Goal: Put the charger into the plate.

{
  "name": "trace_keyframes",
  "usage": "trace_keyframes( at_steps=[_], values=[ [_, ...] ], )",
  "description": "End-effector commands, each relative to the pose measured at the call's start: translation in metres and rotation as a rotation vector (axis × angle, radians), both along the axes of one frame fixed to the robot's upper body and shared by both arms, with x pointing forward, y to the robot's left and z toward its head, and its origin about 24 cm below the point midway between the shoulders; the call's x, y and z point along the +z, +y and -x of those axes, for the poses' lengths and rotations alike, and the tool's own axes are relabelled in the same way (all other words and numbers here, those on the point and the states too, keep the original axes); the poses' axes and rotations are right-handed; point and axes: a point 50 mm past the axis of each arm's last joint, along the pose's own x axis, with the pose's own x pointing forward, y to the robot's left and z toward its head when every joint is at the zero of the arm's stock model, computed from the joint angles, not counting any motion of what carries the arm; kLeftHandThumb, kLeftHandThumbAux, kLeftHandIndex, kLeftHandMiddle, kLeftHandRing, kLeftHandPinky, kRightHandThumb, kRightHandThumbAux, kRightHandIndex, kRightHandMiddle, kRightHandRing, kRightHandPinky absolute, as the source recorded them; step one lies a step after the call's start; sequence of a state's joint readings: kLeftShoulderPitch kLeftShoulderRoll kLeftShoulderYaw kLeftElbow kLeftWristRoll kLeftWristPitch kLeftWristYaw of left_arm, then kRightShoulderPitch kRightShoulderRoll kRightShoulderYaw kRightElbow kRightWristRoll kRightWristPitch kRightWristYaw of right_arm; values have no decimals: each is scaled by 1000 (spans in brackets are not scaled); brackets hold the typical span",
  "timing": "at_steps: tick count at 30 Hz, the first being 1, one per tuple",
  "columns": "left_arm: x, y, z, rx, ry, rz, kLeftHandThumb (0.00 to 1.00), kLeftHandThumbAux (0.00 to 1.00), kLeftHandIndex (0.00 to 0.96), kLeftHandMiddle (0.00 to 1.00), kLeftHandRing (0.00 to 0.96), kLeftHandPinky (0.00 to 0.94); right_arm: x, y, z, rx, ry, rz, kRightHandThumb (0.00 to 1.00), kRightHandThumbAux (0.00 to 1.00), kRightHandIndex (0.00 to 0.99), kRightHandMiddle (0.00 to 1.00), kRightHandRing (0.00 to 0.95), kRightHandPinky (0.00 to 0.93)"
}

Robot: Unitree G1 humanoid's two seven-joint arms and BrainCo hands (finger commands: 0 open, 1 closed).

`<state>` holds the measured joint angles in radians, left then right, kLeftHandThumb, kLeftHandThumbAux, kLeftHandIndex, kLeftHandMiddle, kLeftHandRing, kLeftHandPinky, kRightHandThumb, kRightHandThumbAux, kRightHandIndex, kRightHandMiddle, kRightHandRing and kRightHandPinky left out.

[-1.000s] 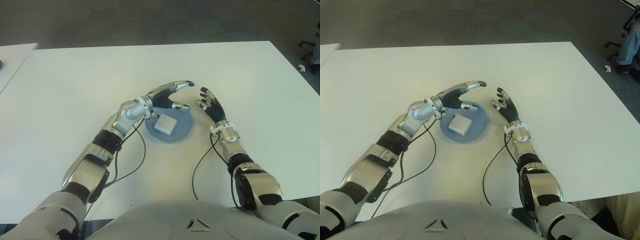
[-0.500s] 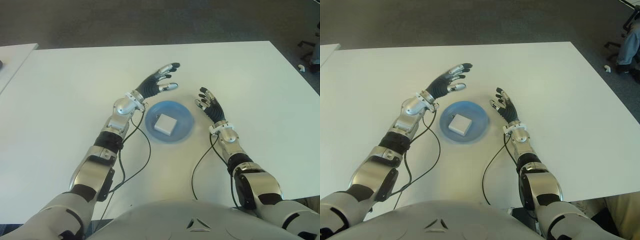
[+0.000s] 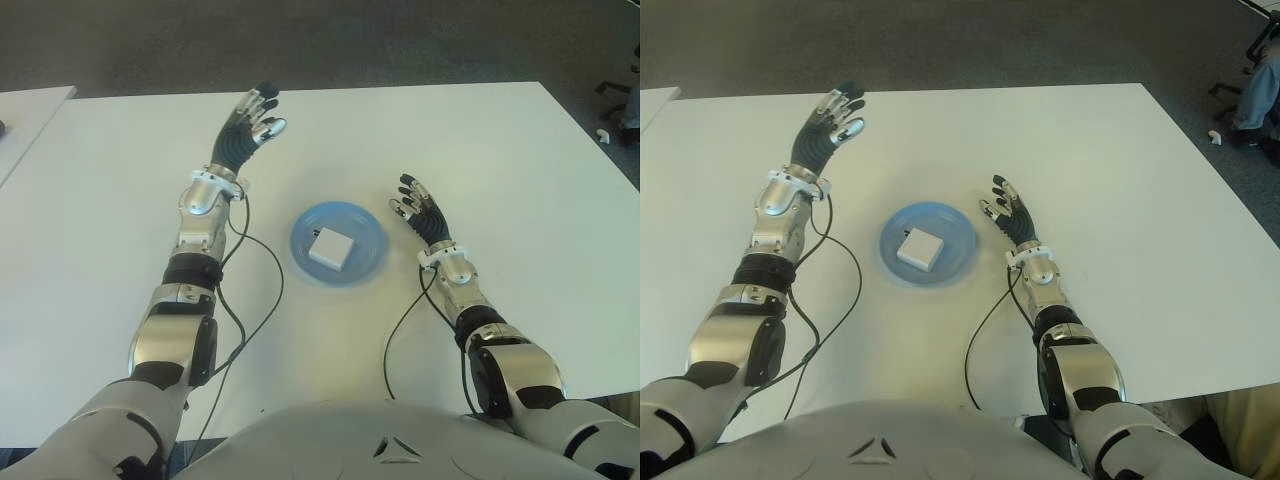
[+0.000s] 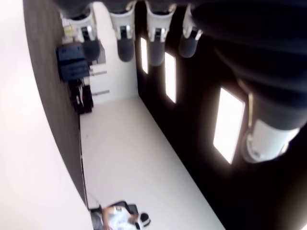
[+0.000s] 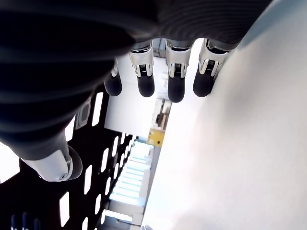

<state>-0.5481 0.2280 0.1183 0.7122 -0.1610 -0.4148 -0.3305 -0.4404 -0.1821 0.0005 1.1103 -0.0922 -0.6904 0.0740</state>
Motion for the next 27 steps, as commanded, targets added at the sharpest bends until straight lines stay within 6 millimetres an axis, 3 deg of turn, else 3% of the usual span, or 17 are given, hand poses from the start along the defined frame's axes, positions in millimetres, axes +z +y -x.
trace_keyframes(
  at_steps=[1, 8, 27],
  values=[
    [-18, 8, 5, 60, 65, 42, 105, 617, 25, 50, 34, 11, -17, 6, 8, 11, 102, 6, 47, 564, 0, 72, 67, 48],
    [-45, 13, 10, 141, 180, 120, 53, 607, 1, 5, 2, 0, -18, 6, 8, 5, 109, -2, 42, 569, 0, 44, 34, 16],
    [-65, 11, 19, 142, 286, 141, 8, 539, 0, 0, 0, 0, -18, 6, 7, -14, 118, -8, 50, 545, 0, 30, 18, 4]
  ],
)
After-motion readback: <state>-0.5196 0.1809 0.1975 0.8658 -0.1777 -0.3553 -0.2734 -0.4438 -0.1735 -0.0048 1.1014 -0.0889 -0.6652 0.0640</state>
